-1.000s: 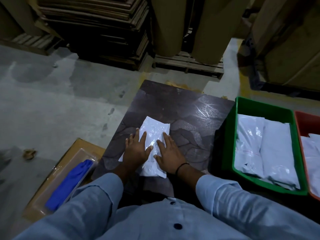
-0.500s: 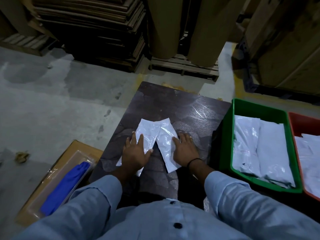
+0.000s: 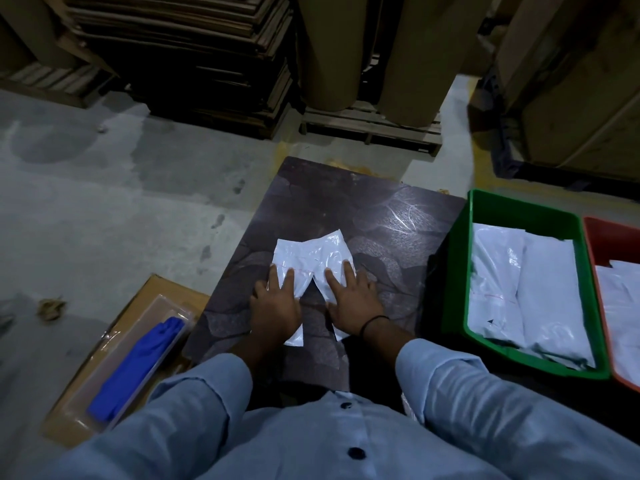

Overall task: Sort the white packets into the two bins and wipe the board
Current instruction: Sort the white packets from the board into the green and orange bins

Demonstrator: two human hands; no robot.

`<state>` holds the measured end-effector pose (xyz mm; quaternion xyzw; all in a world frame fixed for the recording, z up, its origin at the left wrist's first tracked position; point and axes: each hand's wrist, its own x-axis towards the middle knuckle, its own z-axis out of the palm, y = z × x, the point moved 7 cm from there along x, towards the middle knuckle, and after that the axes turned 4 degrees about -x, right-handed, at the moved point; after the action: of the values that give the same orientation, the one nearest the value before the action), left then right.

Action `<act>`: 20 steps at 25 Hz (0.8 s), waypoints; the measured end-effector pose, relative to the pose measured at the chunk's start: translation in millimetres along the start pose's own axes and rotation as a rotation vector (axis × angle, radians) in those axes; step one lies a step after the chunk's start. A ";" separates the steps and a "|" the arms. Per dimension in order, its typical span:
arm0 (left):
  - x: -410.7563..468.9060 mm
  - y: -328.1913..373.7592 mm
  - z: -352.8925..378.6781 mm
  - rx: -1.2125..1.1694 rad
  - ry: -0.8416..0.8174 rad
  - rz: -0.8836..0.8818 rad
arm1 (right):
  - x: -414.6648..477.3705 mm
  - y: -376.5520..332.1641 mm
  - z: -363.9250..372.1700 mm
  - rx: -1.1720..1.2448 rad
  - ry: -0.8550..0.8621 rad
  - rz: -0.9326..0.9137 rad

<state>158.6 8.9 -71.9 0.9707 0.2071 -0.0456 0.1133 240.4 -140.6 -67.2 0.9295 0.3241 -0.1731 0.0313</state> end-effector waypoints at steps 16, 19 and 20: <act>54.3 110.5 -93.4 -0.361 0.149 0.039 | -12.8 93.5 -143.3 0.052 0.478 0.288; 56.7 176.8 -109.1 -0.434 0.156 0.162 | -44.6 145.6 -164.5 0.049 0.565 0.394; 55.5 198.6 -111.8 -0.454 0.148 0.189 | -58.2 164.3 -168.2 0.047 0.595 0.428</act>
<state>295.7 -119.1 69.0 0.9361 0.1280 0.0843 0.3167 349.5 -275.9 101.6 0.9864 0.1131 0.1077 -0.0502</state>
